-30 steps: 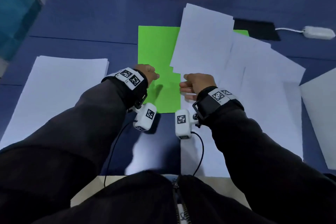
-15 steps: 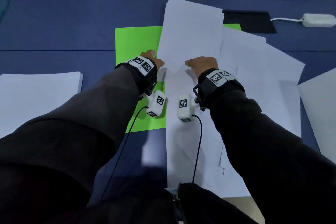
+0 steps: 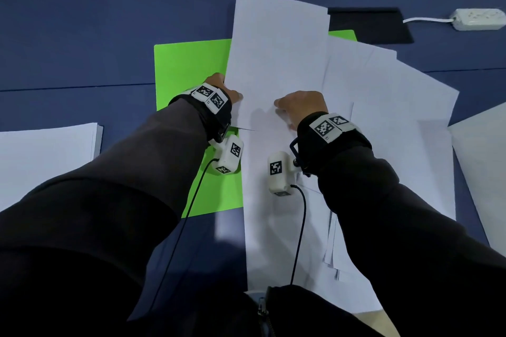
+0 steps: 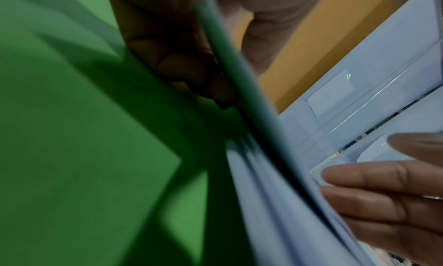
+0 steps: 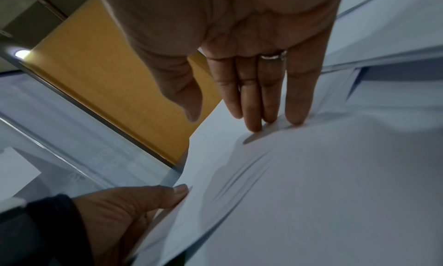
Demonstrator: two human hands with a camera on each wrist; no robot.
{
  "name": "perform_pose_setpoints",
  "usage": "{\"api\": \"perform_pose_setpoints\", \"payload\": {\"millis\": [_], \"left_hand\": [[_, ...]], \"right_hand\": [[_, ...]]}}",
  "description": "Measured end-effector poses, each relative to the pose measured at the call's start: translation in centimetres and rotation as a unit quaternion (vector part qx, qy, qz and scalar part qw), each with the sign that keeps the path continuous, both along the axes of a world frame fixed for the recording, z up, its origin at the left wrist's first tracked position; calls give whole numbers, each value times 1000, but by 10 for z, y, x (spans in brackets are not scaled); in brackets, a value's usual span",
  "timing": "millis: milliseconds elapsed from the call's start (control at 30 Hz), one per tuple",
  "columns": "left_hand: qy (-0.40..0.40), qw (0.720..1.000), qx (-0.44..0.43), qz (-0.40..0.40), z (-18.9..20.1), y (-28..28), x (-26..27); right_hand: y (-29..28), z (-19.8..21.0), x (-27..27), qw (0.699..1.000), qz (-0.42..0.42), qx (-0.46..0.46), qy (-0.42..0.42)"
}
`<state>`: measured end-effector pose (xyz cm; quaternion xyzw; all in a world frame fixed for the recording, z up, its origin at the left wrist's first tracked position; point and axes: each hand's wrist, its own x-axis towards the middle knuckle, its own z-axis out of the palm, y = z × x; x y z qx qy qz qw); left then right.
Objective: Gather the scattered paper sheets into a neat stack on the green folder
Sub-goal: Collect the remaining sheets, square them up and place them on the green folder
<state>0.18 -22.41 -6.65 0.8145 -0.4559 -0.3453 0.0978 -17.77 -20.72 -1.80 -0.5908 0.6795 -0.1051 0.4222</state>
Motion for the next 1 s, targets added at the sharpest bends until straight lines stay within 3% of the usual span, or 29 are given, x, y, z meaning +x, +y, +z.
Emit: {"api": "perform_pose_setpoints", "payload": {"millis": [67,167,300,533,767,1000], "left_hand": [[7,1000,-2,-6,-1,1,1],[23,1000,-5,-9,-1,6,3],[40,998,-54,-7,2,13,7],[113,978,-151,85,8,40,27],[197,953,-189,129,11,79,39],[260,932,-205,146,17,121,27]], "right_hand": [[-3,-5,1,999,-27,19,16],[-6,-13,1,999,-33,10,-37],[-1,-19,-2,985,-114,1,-129],[5,-19,-6,962,-168,-44,-212],[4,-4,-12,978,-159,-32,-131],[28,1,-22,971,-127,-69,-189]]}}
